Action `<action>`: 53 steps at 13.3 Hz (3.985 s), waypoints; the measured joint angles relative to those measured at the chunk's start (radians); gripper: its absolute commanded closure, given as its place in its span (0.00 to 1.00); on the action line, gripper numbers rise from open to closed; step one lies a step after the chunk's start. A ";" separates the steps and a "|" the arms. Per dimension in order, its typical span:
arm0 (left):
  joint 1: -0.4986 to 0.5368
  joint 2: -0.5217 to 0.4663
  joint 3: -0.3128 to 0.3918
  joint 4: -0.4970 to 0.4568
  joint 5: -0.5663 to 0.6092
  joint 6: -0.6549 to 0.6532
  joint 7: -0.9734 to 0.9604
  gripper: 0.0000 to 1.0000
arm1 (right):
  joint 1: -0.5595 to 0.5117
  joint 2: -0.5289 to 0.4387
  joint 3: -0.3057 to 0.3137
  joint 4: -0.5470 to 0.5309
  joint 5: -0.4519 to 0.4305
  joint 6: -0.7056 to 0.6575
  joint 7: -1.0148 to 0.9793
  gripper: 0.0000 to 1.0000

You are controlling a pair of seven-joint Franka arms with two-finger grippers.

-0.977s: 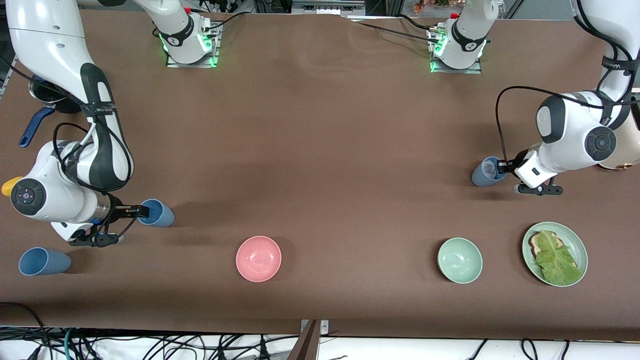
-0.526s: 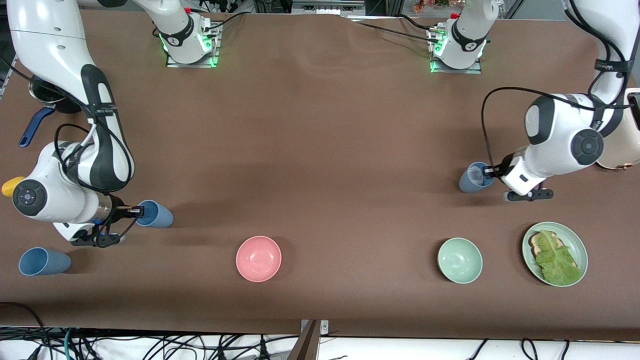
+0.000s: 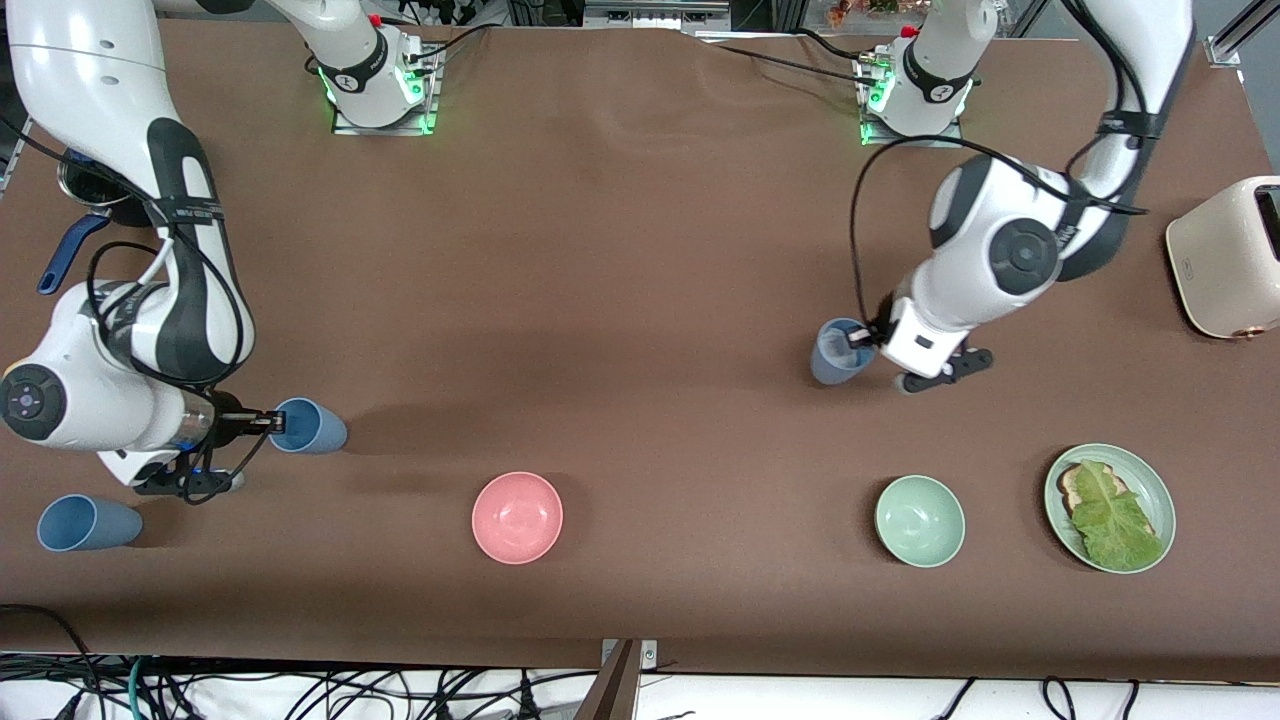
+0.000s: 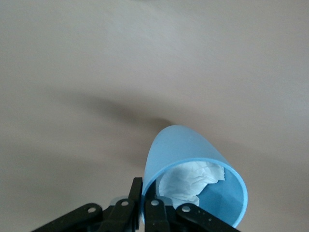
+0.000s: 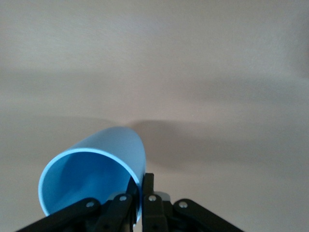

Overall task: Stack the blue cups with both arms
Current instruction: 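Carry the tissue-filled cup to the table middle with the left gripper, then release the cup with the left gripper while the right gripper carries its cup, then lower the held blue cup into the tissue cup with the right gripper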

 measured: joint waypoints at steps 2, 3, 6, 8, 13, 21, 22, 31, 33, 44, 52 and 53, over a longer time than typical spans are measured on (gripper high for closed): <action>-0.051 0.006 -0.010 0.004 0.000 0.031 -0.100 1.00 | 0.005 -0.004 0.001 0.086 0.000 -0.112 0.012 1.00; -0.073 0.016 -0.010 0.004 0.000 0.055 -0.140 1.00 | 0.006 -0.007 0.002 0.132 0.000 -0.165 0.019 1.00; -0.123 0.064 -0.009 0.004 0.000 0.152 -0.242 1.00 | 0.011 -0.027 0.005 0.238 0.000 -0.314 0.034 1.00; -0.170 0.099 -0.009 0.004 0.000 0.217 -0.311 1.00 | 0.013 -0.059 0.005 0.260 0.001 -0.360 0.035 1.00; -0.253 0.185 -0.007 0.028 0.031 0.274 -0.373 1.00 | 0.025 -0.079 0.006 0.260 0.019 -0.377 0.036 1.00; -0.255 0.269 -0.003 0.108 0.071 0.274 -0.376 0.15 | 0.027 -0.077 0.055 0.260 0.043 -0.384 0.099 1.00; -0.255 0.269 -0.002 0.114 0.071 0.274 -0.376 0.00 | 0.032 -0.077 0.074 0.260 0.043 -0.384 0.132 1.00; -0.114 0.240 0.022 0.480 0.085 -0.269 -0.278 0.00 | 0.254 -0.076 0.138 0.275 0.048 -0.287 0.702 1.00; -0.026 0.229 0.023 0.487 0.085 -0.343 -0.150 0.00 | 0.320 -0.072 0.151 0.275 0.048 -0.255 0.822 1.00; 0.306 0.231 0.031 0.482 0.123 -0.396 0.428 0.00 | 0.630 0.017 0.157 0.275 -0.010 0.093 1.334 1.00; 0.328 0.232 0.031 0.482 0.130 -0.398 0.506 0.00 | 0.675 0.065 0.157 0.269 -0.029 0.126 1.384 1.00; 0.329 0.232 0.031 0.482 0.130 -0.398 0.509 0.00 | 0.677 0.067 0.157 0.265 -0.030 0.125 1.386 1.00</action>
